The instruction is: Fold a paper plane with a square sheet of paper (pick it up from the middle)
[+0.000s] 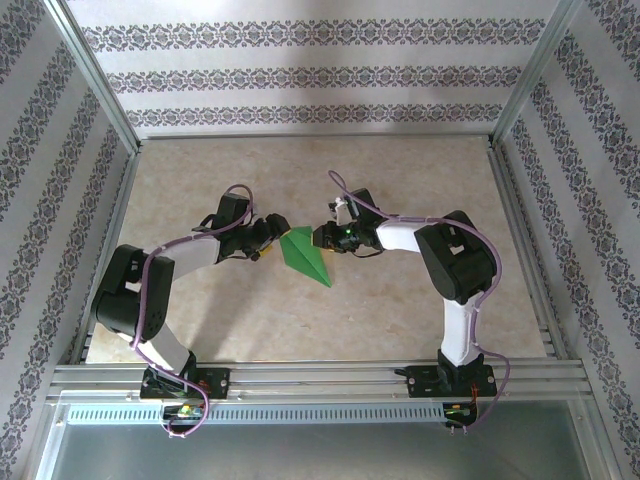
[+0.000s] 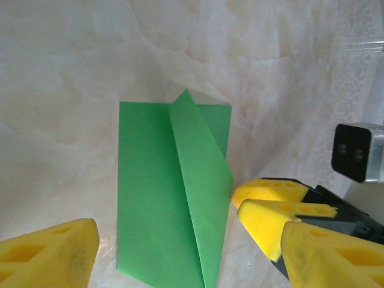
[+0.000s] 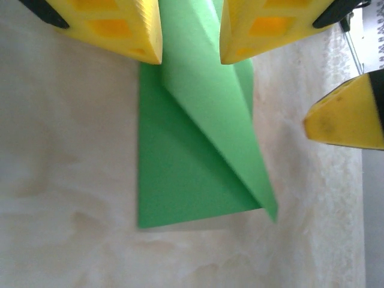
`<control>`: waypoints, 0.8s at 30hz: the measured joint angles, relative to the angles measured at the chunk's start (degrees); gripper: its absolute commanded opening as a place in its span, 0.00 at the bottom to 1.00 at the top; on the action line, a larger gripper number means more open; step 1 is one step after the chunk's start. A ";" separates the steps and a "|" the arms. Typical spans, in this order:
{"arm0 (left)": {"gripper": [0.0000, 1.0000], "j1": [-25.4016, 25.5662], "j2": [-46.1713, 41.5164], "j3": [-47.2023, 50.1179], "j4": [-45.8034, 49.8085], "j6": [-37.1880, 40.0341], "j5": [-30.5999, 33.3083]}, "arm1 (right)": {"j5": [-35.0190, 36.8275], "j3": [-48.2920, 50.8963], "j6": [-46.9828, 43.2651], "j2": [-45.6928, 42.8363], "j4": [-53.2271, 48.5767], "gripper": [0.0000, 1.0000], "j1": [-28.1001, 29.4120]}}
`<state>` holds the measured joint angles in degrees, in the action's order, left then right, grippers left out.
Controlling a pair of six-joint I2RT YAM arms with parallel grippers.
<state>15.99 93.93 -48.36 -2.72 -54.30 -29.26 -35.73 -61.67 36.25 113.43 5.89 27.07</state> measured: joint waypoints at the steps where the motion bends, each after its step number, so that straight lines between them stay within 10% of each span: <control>1: 0.83 0.00 -0.17 0.00 0.00 0.00 0.02 | 0.31 0.20 0.02 0.00 0.00 0.32 -0.20; 24: 0.92 -0.07 -0.57 0.31 -0.57 0.24 -0.76 | -5.09 0.00 1.44 2.49 3.06 0.19 -0.33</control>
<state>15.92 93.36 -48.05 -3.29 -54.06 -30.02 -40.82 -61.67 37.69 115.92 8.95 26.74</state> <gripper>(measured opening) 0.917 0.216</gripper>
